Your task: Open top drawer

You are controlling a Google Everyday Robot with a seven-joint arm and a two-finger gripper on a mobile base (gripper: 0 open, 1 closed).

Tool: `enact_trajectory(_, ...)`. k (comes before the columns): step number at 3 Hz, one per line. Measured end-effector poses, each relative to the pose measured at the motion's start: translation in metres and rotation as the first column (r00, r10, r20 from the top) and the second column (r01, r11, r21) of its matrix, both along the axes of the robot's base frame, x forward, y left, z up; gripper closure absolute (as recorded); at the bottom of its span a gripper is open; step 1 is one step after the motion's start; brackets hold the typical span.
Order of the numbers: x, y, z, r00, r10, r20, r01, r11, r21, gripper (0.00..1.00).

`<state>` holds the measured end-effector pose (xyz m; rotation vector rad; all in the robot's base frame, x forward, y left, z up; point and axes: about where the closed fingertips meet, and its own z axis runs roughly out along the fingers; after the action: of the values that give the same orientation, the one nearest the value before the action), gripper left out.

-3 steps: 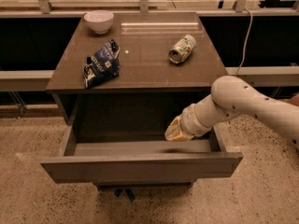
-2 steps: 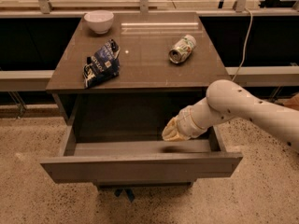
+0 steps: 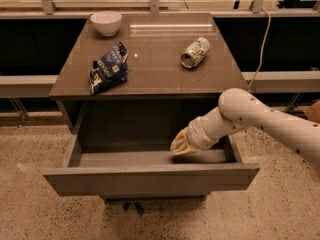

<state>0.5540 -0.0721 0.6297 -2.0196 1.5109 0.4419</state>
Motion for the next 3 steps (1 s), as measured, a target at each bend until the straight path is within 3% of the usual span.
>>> enact_trajectory(2, -0.045, 0.032, -0.006, 0.9845, 0.154, -0.085, -0.154, 0.988, -0.001, 1.0)
enact_trajectory(3, -0.067, 0.039, -0.002, 0.9805, 0.165, -0.106, -0.164, 0.986, 0.018, 1.0)
